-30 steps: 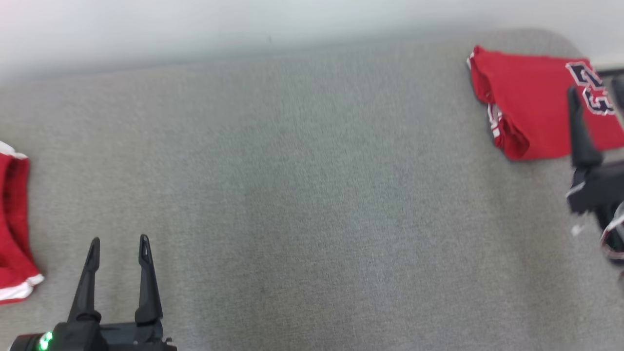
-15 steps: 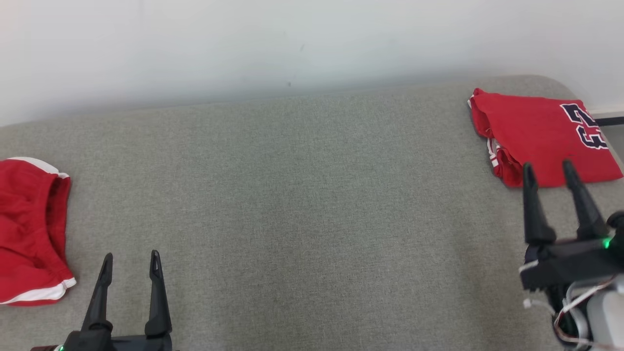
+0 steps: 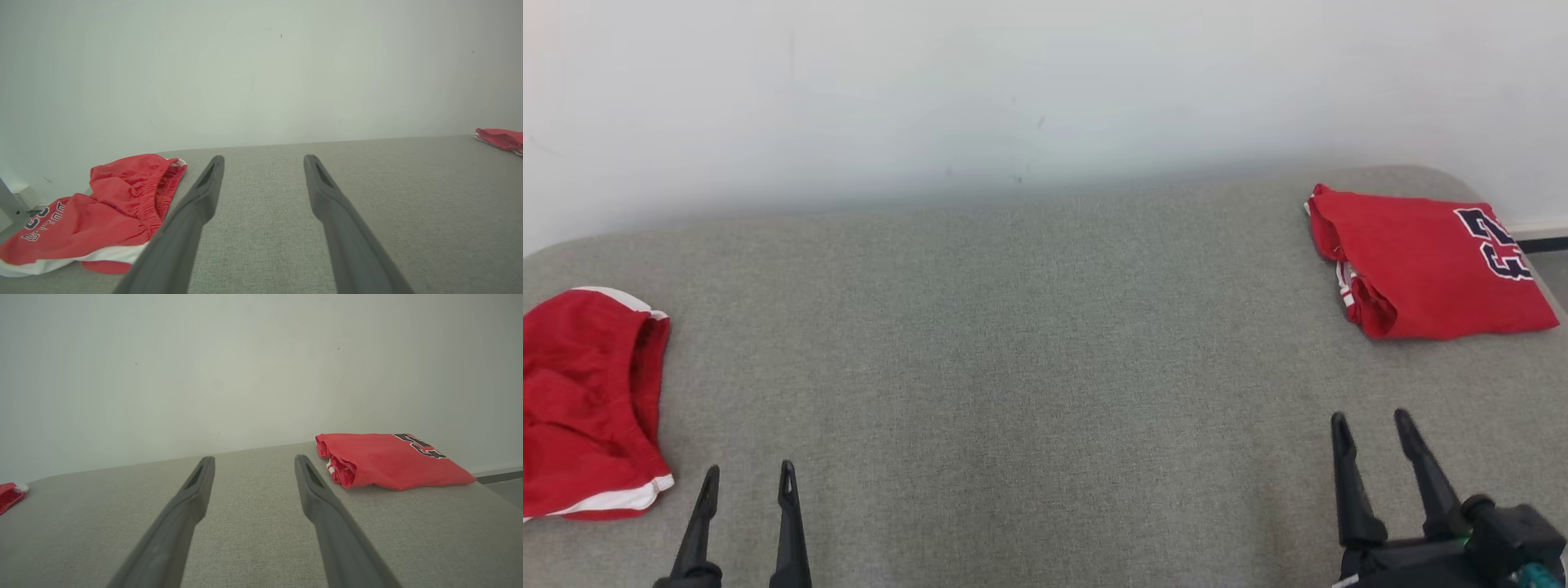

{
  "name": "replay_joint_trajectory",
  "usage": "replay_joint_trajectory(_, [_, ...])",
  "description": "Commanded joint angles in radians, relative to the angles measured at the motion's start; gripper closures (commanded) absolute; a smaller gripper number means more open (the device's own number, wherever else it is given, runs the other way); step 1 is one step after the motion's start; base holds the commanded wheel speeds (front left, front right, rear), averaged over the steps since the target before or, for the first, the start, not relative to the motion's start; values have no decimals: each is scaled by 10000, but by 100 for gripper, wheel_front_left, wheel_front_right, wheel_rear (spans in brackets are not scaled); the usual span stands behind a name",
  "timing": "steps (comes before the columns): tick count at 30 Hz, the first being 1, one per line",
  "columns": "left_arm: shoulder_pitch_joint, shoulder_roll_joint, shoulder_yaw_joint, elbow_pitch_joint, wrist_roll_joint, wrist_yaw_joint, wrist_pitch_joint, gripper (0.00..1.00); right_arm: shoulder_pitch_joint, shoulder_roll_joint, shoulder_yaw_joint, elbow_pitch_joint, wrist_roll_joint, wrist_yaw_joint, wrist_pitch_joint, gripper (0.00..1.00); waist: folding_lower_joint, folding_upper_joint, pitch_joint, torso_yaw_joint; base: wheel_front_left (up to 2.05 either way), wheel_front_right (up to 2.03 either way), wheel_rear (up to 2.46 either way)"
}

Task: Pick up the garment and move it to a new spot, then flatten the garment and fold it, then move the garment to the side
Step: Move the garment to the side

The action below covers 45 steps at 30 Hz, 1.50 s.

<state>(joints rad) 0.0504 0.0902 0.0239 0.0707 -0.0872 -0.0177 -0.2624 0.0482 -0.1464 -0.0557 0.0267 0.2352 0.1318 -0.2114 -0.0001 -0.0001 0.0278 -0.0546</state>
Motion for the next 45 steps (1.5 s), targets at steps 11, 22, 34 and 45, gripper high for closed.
replay_joint_trajectory(11, [240, 121, -30, 437, 63, 100, 42, 0, 752, 474, 245, 156, -774, -27, -320, 0, 1, 1, -436, 193, 0, 0, 0])
replay_joint_trajectory(22, [338, 179, -68, 568, 14, 310, 370, 0, 659, 536, 587, 467, -1068, -27, -436, 0, 1, 1, -600, 388, 0, 0, 0])
replay_joint_trajectory(34, [409, 318, -149, 612, 0, 454, 803, 0, 545, 565, 604, 629, -1239, -27, -454, 0, 1, 1, -617, 488, 0, 0, 0])
replay_joint_trajectory(45, [381, 409, -260, 613, -76, 535, 916, 0, 490, 570, 573, 721, -1316, -27, -472, 0, 1, 1, -612, 513, 0, 0, 0])
